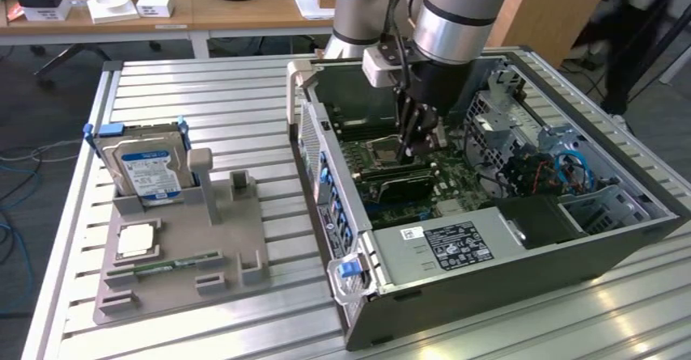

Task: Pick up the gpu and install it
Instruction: 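Press down on the gpu until it lock into place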

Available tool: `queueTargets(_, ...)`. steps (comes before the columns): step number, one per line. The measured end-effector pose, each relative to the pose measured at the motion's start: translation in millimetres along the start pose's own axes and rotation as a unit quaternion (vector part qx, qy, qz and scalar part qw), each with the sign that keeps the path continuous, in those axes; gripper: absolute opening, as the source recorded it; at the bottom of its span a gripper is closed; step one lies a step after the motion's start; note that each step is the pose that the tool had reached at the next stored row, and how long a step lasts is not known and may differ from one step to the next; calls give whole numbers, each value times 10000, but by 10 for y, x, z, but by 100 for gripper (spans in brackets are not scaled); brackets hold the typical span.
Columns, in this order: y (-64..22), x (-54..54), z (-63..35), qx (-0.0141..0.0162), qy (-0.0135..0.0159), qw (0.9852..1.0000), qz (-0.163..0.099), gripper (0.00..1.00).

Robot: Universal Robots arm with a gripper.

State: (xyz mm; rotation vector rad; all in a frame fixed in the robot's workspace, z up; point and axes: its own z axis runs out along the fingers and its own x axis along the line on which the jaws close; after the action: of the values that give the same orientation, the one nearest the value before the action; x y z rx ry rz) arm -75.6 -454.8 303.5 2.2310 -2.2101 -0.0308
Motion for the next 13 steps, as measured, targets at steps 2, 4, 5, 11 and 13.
queueTargets(2, 1, -1, -53, 0, 0, 10000, 0, 10)
queueTargets(4, 2, -2, -113, 0, 0, 10000, 0, 10)
queueTargets(5, 2, -2, -142, 0, 0, 10000, 0, 10)
queueTargets(11, 4, -4, -307, 0, 0, 10000, 0, 10)
queueTargets(13, 5, -5, -365, 0, 0, 10000, 0, 10)
